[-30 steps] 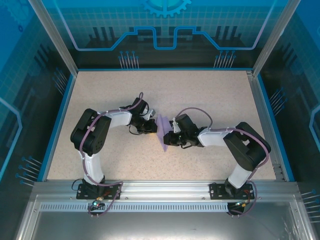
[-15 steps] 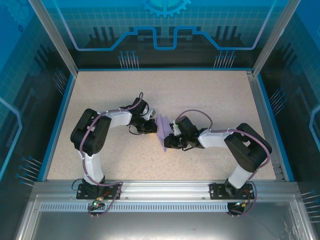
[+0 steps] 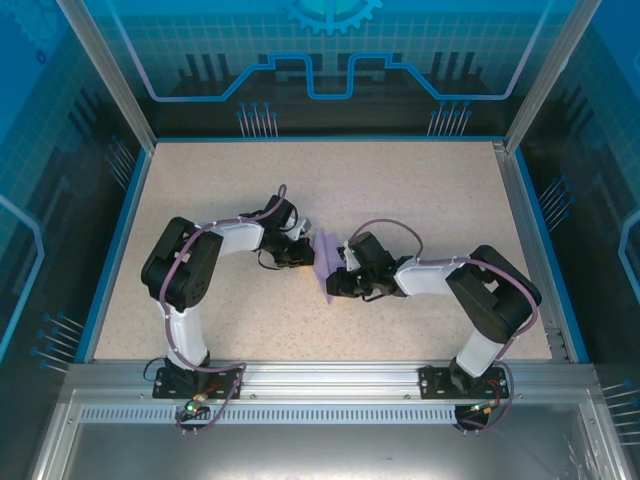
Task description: Fold a paper plane with a square sheet of paper (pick it up from the middle)
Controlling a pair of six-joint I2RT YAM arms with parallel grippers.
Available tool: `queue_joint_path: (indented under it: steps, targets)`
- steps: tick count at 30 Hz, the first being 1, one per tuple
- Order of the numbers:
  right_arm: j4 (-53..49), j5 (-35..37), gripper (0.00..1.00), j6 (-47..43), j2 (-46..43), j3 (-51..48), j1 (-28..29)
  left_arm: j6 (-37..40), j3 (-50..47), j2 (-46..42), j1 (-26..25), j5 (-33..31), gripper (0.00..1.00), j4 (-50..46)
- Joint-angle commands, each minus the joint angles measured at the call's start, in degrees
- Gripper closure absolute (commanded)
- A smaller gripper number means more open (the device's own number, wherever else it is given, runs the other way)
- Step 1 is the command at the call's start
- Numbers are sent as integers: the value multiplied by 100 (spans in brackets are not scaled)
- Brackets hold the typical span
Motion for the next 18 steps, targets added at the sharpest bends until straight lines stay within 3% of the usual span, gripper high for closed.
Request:
queue_joint_path:
  steps: [1,18]
  targets:
    - [80,-112,83,-44,88,148,108,171,-219,545,-114,-591,90,-344]
    - [-163,-106,87,-209,312,325,156,195,-214,554,-122,-587,90,-378]
